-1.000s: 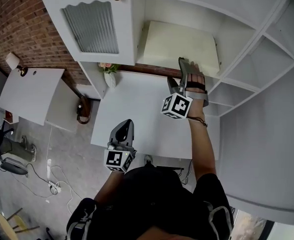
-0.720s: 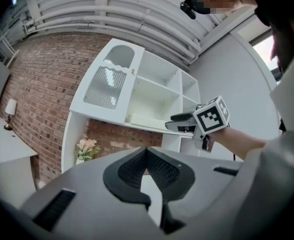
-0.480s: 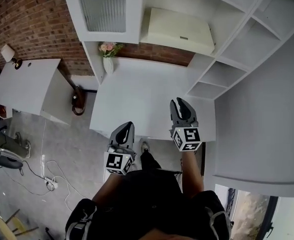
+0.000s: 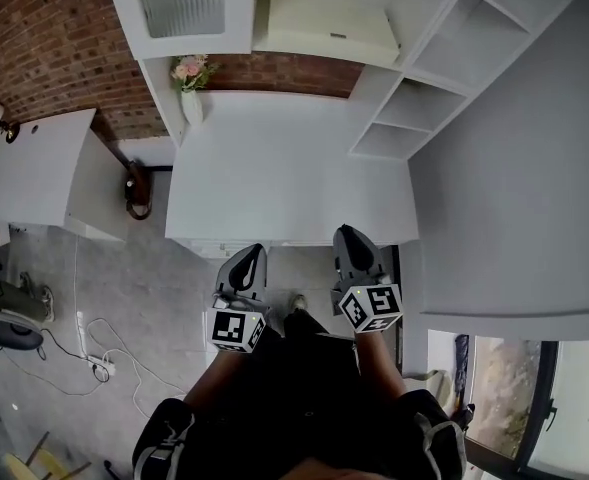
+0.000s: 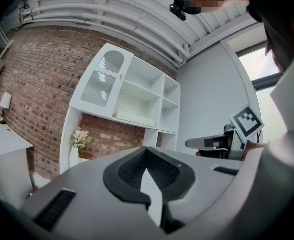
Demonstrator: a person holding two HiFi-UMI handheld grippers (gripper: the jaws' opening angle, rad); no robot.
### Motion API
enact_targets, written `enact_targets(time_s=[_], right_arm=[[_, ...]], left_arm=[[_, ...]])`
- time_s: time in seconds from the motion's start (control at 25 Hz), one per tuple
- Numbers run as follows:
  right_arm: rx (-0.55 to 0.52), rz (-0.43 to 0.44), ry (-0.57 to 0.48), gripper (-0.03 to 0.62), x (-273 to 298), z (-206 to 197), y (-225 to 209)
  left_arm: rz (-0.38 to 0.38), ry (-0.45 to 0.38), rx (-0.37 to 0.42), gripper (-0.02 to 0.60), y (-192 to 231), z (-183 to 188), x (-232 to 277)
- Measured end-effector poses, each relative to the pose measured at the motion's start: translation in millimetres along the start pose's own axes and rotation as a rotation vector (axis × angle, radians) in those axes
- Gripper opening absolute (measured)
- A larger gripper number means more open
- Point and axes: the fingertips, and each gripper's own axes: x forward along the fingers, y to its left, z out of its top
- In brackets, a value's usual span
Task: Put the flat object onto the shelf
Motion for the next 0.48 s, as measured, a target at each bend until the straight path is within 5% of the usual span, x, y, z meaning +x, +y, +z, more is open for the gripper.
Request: enact_targets(time_s=[0.48], right_arm=[[0.034,0.009,-0.03,0.06,-44,-14,-2]], left_arm=[[0.011,0.011,0.043,0.009,-37,3,1]])
